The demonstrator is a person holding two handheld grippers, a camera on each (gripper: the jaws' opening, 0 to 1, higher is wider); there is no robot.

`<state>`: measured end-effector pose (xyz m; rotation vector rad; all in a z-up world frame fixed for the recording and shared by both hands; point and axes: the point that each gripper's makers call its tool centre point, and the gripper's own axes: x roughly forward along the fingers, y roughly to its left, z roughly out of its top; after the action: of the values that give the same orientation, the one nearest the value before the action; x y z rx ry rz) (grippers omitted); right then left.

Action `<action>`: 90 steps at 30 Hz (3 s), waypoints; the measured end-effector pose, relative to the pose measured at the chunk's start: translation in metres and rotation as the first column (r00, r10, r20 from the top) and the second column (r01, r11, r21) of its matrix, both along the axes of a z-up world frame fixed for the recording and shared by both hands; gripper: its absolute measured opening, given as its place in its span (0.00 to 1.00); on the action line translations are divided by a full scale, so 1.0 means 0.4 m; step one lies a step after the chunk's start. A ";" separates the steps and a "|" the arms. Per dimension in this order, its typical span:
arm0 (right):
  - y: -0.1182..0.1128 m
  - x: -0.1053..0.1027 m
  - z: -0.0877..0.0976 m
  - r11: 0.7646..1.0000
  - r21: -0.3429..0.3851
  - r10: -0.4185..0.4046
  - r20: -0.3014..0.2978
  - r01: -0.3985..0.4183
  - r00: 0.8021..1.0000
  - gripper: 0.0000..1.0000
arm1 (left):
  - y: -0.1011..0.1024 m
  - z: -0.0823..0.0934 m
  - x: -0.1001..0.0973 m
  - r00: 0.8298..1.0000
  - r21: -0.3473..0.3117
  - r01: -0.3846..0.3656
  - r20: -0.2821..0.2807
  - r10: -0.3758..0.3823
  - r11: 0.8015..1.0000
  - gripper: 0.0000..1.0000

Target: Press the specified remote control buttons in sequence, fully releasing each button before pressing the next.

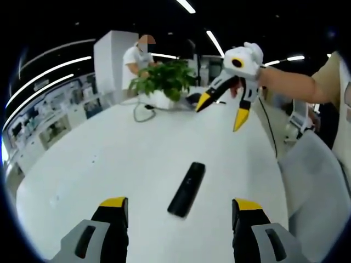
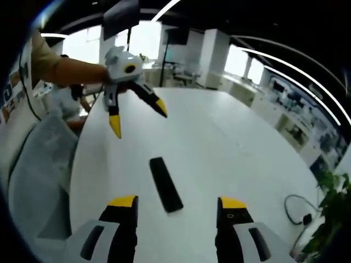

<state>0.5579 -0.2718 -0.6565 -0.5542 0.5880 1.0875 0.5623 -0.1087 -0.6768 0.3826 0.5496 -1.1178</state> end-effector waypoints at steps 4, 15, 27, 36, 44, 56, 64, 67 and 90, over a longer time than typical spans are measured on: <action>0.003 0.006 -0.008 1.000 -0.002 -0.001 -0.005 0.001 1.000 0.55 | -0.003 -0.005 0.000 1.000 0.006 -0.004 -0.004 0.004 1.000 0.79; 0.017 0.020 -0.033 1.000 -0.015 0.015 -0.028 -0.016 0.999 0.54 | -0.009 -0.032 0.027 1.000 0.019 -0.005 -0.021 0.005 1.000 0.79; 0.024 0.037 -0.076 0.998 -0.050 0.035 -0.061 -0.038 0.998 0.52 | -0.039 -0.064 0.022 0.999 0.065 0.038 -0.034 -0.036 0.997 0.79; 0.026 0.032 -0.115 0.994 -0.095 0.049 -0.093 -0.058 0.994 0.51 | -0.046 -0.086 0.015 0.998 0.093 0.050 -0.045 -0.046 0.994 0.79; 0.031 0.029 -0.151 0.984 -0.147 0.082 -0.118 -0.099 0.990 0.49 | -0.057 -0.115 0.012 0.996 0.117 0.073 -0.062 -0.066 0.990 0.79; 0.047 0.026 -0.190 0.973 -0.179 0.117 -0.151 -0.144 0.982 0.47 | -0.072 -0.135 0.017 0.993 0.140 0.104 -0.073 -0.095 0.985 0.79; 0.045 0.036 -0.222 0.967 -0.196 0.126 -0.177 -0.161 0.976 0.45 | -0.072 -0.169 0.019 0.991 0.169 0.118 -0.088 -0.104 0.979 0.79; 0.047 0.033 -0.228 0.965 -0.203 0.131 -0.184 -0.168 0.974 0.44 | -0.075 -0.173 0.019 0.990 0.168 0.124 -0.093 -0.109 0.978 0.79; 0.051 0.052 -0.283 0.947 -0.252 0.143 -0.217 -0.197 0.966 0.39 | -0.092 -0.218 0.035 0.984 0.222 0.171 -0.094 -0.153 0.960 0.72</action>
<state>0.5785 -0.2514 -0.7699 -0.7530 0.8836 1.2428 0.5762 -0.1455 -0.7639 0.5964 0.7283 -1.2341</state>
